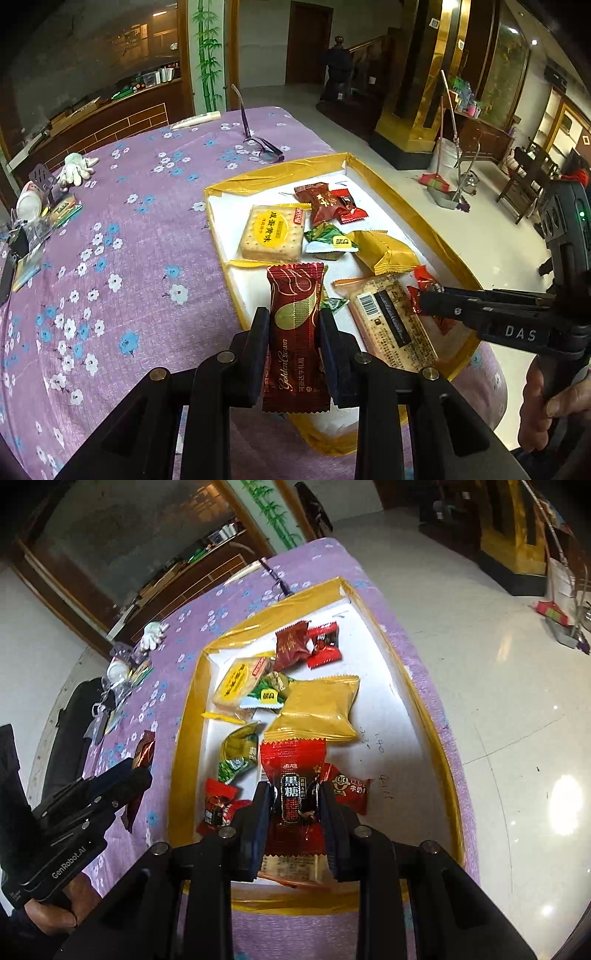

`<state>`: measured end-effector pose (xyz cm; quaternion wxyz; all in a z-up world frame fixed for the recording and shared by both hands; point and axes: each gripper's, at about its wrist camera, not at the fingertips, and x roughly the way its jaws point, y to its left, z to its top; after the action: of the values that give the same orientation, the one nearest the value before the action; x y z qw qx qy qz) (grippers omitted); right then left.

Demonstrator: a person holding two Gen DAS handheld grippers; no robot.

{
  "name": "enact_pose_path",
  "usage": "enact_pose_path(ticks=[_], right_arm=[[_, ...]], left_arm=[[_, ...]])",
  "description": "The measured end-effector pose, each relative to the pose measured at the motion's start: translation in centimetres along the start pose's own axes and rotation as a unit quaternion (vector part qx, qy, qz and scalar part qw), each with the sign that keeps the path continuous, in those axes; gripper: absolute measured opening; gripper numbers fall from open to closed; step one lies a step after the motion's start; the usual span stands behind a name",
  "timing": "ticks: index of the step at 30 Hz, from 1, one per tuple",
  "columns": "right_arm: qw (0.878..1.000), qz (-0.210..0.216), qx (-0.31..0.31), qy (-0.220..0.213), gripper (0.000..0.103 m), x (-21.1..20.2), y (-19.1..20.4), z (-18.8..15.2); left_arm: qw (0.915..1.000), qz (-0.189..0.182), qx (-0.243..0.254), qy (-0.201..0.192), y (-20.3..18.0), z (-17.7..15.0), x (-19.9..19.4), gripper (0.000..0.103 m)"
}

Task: Organize snacks
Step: 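Lower both held candies into the tray and open both grippers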

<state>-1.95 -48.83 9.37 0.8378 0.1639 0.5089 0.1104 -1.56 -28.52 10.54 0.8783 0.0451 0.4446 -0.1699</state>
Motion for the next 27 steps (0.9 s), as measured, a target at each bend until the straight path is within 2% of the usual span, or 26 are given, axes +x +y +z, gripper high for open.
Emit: enact_pose_path(ticks=[9, 17, 27], right_arm=[[1.000, 0.006, 0.009, 0.002, 0.025, 0.4, -1.4, 0.8], [1.000, -0.012, 0.024, 0.006, 0.025, 0.5, -2.1, 0.2], [0.999, -0.042, 0.027, 0.002, 0.025, 0.3, -2.1, -0.6]], left_arm=[[0.9980, 0.002, 0.059, 0.022, -3.5, 0.1, 2.5, 0.027], [0.9896, 0.024, 0.141, 0.016, -6.2, -0.5, 3.8, 0.027], [0.9827, 0.036, 0.181, 0.011, -6.9, -1.2, 4.8, 0.027]])
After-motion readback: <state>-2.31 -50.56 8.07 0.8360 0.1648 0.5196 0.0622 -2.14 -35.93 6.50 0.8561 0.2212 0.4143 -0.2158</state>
